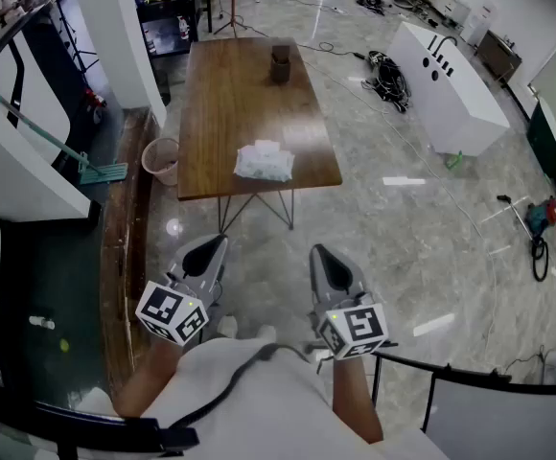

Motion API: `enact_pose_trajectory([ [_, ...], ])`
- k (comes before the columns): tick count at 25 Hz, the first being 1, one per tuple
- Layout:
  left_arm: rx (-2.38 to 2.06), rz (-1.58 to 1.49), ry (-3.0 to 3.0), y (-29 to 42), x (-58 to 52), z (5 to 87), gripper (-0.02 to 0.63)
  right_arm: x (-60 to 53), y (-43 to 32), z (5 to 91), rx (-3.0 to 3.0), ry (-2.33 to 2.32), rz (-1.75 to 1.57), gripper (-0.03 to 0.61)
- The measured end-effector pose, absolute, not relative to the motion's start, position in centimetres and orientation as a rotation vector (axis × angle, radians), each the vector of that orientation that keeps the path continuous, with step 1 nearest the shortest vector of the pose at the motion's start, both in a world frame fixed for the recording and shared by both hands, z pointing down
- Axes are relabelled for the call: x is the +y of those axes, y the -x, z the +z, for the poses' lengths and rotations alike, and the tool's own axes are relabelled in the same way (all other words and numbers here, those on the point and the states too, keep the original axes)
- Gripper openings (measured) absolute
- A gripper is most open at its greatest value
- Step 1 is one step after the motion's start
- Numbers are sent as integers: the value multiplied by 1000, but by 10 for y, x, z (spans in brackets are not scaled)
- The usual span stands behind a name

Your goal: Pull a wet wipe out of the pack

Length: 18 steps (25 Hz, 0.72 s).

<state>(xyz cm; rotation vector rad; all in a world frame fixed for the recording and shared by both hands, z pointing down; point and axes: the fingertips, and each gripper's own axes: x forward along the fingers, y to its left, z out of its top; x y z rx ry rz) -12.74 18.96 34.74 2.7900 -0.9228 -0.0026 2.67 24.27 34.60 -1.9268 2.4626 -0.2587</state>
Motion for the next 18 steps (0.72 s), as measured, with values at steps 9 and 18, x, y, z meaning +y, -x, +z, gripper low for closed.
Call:
enact_pose_trajectory([
  [9,-930,5,-2814,113,191,347,6,242,-40,346,2477,1925,-262,8],
  [18,-966,50,-2775,95,205,357,5,256,-59,356,2480,1828,-323,8],
])
